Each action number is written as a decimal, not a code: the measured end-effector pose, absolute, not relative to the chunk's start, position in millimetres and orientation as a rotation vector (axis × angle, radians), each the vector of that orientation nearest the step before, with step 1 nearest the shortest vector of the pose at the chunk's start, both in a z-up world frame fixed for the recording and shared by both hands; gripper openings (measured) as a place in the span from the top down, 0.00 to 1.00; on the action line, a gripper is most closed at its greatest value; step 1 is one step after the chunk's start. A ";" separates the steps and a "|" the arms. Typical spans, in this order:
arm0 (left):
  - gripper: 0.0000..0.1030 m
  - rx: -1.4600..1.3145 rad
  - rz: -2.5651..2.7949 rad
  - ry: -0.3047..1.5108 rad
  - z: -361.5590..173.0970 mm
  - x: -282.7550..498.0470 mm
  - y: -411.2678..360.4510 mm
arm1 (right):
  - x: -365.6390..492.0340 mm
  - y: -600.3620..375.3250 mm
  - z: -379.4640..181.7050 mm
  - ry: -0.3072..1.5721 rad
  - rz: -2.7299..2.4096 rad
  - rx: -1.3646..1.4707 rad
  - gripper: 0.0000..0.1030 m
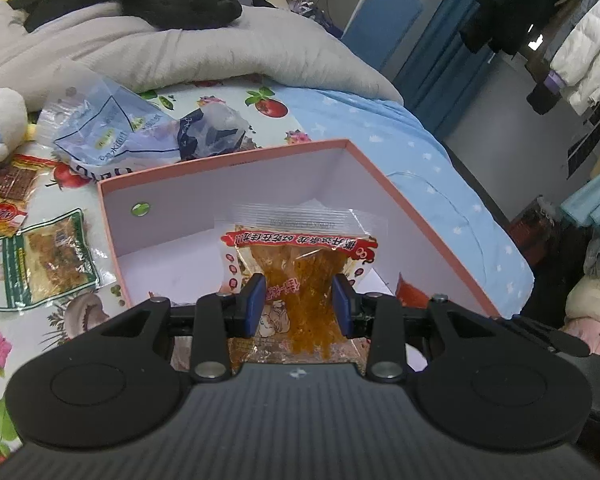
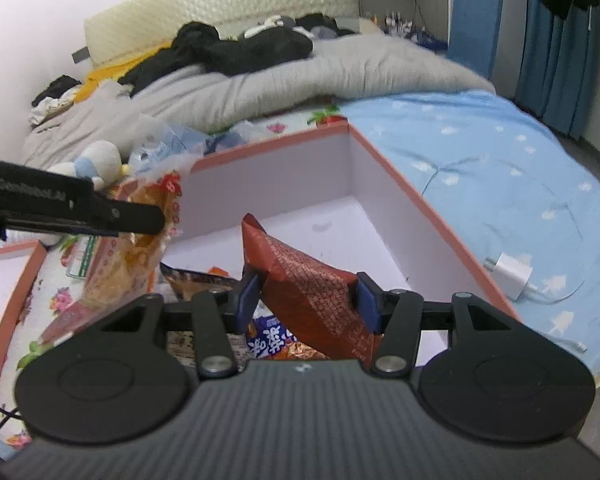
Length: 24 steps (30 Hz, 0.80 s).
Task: Organize snacks
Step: 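Open both grippers to drop the packets into the deep pink box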
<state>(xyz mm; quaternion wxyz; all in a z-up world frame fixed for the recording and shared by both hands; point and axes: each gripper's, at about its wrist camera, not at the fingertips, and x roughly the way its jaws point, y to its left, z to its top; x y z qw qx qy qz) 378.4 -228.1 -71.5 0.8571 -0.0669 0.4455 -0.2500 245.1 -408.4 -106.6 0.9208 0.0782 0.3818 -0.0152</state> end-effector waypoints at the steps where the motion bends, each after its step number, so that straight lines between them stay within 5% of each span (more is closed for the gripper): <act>1: 0.59 -0.147 -0.527 0.938 -73.5 380.2 -226.8 | 246.2 -408.3 -109.8 0.795 -0.032 0.162 0.45; 4: 0.58 -0.166 -0.527 0.934 -75.3 382.6 -221.5 | 247.4 -409.8 -115.3 0.817 -0.042 0.174 0.45; 8: 0.49 -0.152 -0.505 0.895 -65.5 375.3 -215.4 | 240.8 -407.4 -110.7 0.805 -0.025 0.184 0.25; 24: 0.49 -0.143 -0.451 0.796 -9.9 265.8 -165.4 | 164.7 -374.5 -54.6 0.709 0.070 0.205 0.25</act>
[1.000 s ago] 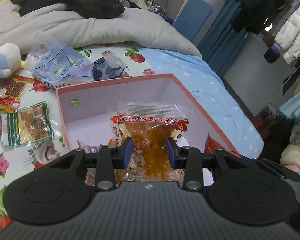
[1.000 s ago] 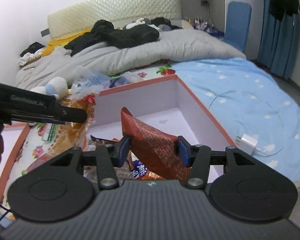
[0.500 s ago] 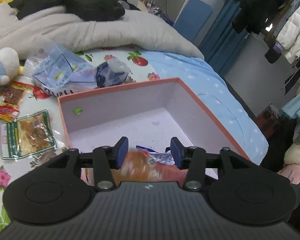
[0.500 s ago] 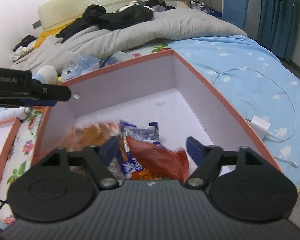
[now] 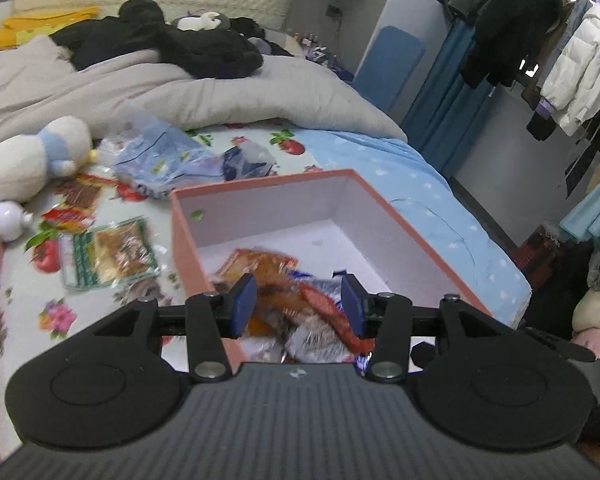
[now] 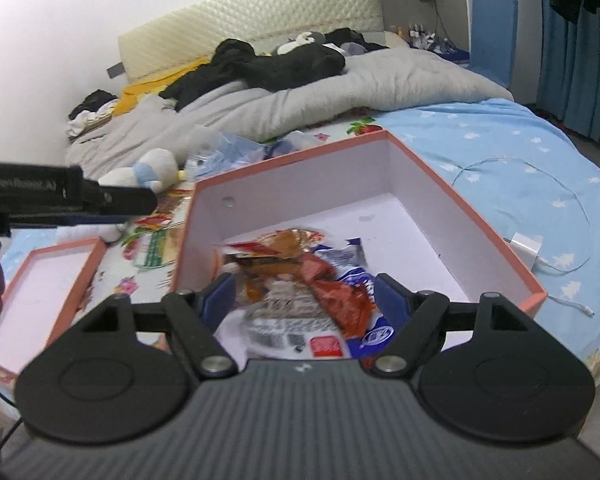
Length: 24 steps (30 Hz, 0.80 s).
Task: Organize snacks
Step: 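Open both grippers to drop the packets into the deep pink box, then withdraw both tools from the box and move back toward the snack pile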
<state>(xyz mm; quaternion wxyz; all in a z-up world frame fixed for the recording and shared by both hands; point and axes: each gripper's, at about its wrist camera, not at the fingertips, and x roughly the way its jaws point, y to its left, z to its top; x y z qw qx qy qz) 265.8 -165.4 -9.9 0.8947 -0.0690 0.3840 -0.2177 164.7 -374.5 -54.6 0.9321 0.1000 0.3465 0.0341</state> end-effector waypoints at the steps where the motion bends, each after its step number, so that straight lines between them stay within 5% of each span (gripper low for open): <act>1: 0.49 -0.147 -0.448 0.795 -7.8 258.2 -161.7 | 158.9 -372.1 -51.5 0.702 0.078 0.207 0.25; 24: 0.44 -0.139 -0.331 0.730 -4.4 115.1 -99.0 | 69.8 -297.4 -37.9 0.602 0.207 0.145 0.25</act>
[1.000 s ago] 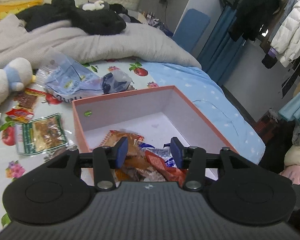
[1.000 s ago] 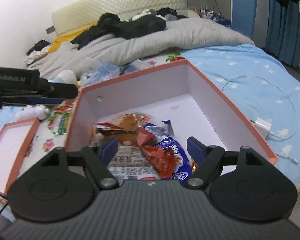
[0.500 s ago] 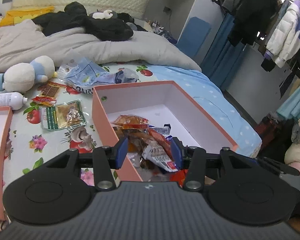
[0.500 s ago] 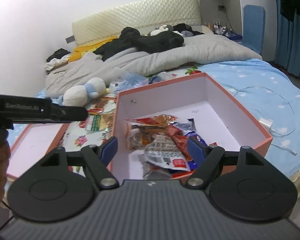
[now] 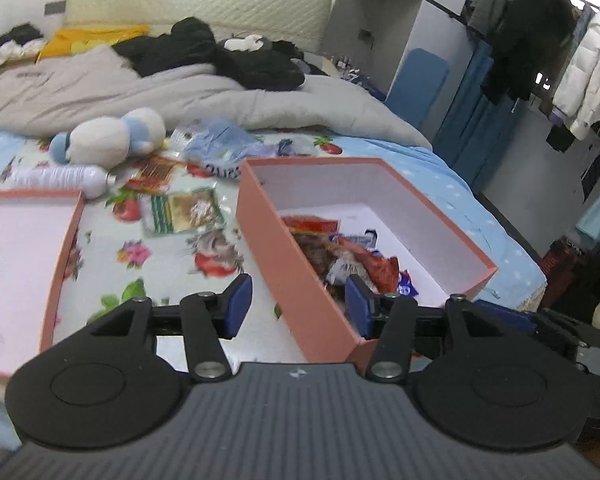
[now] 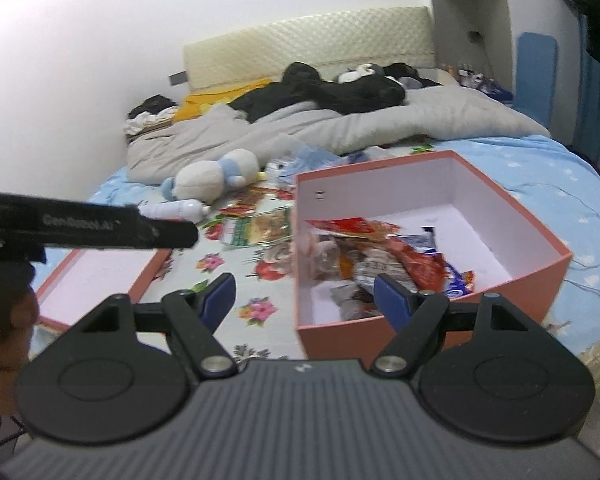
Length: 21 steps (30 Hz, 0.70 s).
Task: Organize snacks
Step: 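Withdraw both tools from the box and move back toward the snack pile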
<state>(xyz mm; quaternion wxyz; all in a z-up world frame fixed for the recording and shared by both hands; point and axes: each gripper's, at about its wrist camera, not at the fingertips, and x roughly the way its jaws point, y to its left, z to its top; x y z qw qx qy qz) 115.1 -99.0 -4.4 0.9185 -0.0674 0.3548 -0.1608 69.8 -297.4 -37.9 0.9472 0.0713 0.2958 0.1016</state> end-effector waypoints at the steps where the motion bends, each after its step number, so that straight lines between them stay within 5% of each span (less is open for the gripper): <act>1: 0.43 -0.136 -0.325 0.734 -6.8 109.9 -94.1 | 68.0 -292.8 -38.0 0.600 0.215 0.140 0.25; 21: 0.36 -0.221 -0.166 0.769 -58.9 139.7 -10.0 | 108.0 -216.0 -71.3 0.592 0.306 0.057 0.24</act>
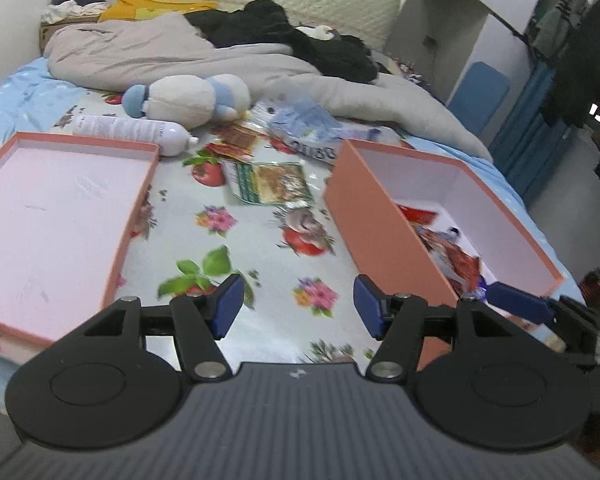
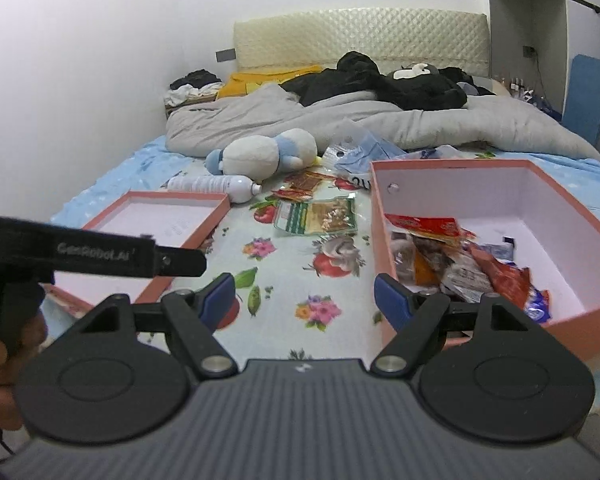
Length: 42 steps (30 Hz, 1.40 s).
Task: Organize snacks
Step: 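Withdraw both tools from the box and move back toward the snack pile, then grasp the brown-strip snack packet with the left gripper while the right grasps the green-labelled packet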
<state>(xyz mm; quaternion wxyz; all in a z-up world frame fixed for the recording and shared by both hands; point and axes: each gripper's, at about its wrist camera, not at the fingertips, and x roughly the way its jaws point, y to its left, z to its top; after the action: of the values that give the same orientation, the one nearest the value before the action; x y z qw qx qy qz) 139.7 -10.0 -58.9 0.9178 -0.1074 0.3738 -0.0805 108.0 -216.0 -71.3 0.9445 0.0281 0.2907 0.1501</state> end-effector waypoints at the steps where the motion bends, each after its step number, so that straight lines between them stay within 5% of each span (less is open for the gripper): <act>1: 0.36 -0.216 -0.158 0.765 -59.9 146.9 -6.8 | 111.8 -209.9 -74.8 0.580 0.305 0.052 0.24; 21: 0.32 -0.115 -0.142 0.891 -83.4 385.3 30.6 | 272.8 -120.8 -150.6 0.553 0.188 -0.078 0.24; 42: 0.26 0.107 -0.176 1.045 -189.8 620.2 -6.0 | 399.5 -105.8 -208.9 0.641 0.050 -0.158 0.24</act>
<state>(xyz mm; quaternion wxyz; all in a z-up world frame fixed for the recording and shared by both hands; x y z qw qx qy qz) 620.2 -6.0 -189.8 0.8616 0.0511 0.4980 -0.0837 399.5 -105.8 -208.9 0.9456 -0.0777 0.3149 0.0244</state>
